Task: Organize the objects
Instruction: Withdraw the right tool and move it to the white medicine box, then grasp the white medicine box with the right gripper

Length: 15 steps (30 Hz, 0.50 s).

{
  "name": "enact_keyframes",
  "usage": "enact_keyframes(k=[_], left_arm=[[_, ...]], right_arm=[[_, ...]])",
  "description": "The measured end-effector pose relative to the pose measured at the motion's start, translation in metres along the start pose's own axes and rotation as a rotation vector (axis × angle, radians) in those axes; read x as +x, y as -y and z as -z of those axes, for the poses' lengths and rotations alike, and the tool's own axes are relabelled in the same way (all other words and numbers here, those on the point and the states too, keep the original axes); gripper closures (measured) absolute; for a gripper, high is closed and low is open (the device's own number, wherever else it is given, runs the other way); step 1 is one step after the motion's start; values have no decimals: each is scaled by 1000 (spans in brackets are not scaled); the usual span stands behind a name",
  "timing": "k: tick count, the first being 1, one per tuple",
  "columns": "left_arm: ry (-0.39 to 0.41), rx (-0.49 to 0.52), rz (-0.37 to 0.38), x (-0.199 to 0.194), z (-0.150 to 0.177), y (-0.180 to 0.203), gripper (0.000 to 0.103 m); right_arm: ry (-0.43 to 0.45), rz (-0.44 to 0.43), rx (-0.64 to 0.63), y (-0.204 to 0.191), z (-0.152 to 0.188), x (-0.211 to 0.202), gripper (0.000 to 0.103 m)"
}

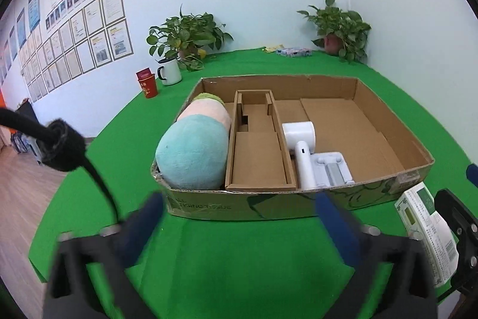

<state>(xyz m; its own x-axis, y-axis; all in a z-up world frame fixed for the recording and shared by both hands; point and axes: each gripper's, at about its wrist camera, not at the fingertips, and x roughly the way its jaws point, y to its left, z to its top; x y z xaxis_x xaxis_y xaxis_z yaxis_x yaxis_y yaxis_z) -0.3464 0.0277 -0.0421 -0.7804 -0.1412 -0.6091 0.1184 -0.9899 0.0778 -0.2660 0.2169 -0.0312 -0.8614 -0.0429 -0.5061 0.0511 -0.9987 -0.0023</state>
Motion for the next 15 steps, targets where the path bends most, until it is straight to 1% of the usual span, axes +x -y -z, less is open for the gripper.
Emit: enact_keyframes(k=[1, 4, 9, 12, 15], left_arm=[[0, 1, 4, -1, 1, -2, 1], [-24, 22, 3, 2, 5, -4, 1], [-28, -11, 44, 0, 11, -13, 1], [-38, 1, 72, 2, 20, -13, 1], [-78, 39, 107, 9, 37, -5, 1]], right_arm=[[9, -10, 4, 1, 1, -1, 12], [-27, -26, -30, 2, 6, 5, 12], [-75, -34, -13, 21, 19, 8, 12], [-176, 0, -10, 42, 34, 15, 12], [-264, 26, 12, 63, 50, 21, 12]])
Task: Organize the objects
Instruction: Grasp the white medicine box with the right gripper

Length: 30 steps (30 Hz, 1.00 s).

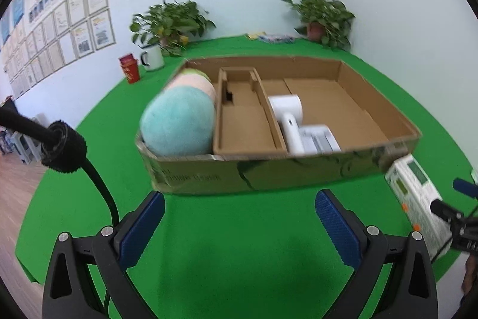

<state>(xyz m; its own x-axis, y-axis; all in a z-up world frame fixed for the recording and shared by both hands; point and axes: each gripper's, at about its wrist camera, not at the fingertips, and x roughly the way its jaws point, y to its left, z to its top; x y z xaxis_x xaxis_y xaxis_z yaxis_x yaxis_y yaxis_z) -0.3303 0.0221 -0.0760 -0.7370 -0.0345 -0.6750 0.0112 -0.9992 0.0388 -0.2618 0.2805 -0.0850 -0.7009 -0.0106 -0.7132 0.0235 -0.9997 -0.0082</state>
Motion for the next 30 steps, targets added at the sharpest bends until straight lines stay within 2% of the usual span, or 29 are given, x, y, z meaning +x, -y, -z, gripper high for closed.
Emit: enact_keyframes(k=[3, 6, 9, 10, 13, 17, 20, 24, 26, 30], left_arm=[[-76, -2, 74, 13, 18, 8, 1], [-102, -1, 120, 18, 29, 16, 1], [-105, -4, 148, 18, 33, 20, 1], [-104, -8, 154, 17, 35, 21, 1], [-105, -21, 159, 16, 35, 16, 1], [-116, -74, 180, 11, 35, -2, 1], [-126, -131, 225, 11, 33, -16, 3], [-184, -208, 364, 20, 31, -20, 6], [-209, -215, 431, 25, 31, -15, 6], [-335, -258, 645, 45, 36, -5, 6]], right_arm=[[-54, -9, 26, 12, 13, 6, 12], [-99, -6, 32, 15, 22, 13, 12], [-145, 1, 39, 15, 27, 21, 27], [-162, 4, 39, 15, 29, 24, 39], [-163, 5, 24, 13, 31, 25, 42], [-144, -91, 32, 4, 27, 13, 42], [-133, -200, 57, -12, 20, 3, 41], [-151, -308, 22, -45, 20, 0, 34], [-155, -332, -12, -59, 23, 1, 25], [-138, -380, -81, -76, 27, -7, 24]])
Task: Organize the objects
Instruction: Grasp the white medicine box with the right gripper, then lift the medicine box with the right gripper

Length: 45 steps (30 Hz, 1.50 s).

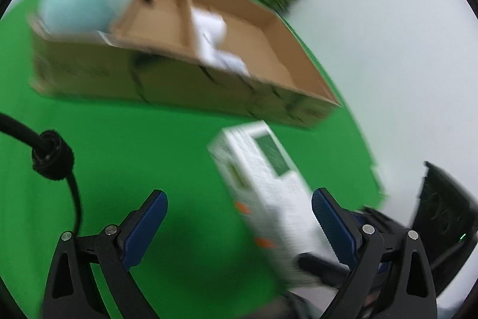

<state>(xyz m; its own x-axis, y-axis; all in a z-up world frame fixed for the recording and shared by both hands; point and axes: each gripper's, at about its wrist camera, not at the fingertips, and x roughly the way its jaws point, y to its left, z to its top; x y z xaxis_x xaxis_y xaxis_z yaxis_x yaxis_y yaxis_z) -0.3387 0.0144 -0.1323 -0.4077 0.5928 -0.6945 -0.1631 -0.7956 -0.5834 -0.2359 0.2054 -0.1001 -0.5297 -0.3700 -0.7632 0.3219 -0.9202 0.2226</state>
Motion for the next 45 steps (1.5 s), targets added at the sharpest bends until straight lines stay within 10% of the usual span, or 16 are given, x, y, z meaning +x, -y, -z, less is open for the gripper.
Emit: enact_keyframes(k=[10, 21, 45], left_arm=[[-138, -71, 200, 38, 1, 0, 25], [-152, -97, 224, 44, -1, -9, 39], [-159, -113, 216, 35, -4, -29, 58]], right_arm=[[-4, 127, -109, -22, 7, 9, 24], [-22, 231, -190, -31, 5, 24, 25], [-20, 160, -20, -3, -2, 26, 38]])
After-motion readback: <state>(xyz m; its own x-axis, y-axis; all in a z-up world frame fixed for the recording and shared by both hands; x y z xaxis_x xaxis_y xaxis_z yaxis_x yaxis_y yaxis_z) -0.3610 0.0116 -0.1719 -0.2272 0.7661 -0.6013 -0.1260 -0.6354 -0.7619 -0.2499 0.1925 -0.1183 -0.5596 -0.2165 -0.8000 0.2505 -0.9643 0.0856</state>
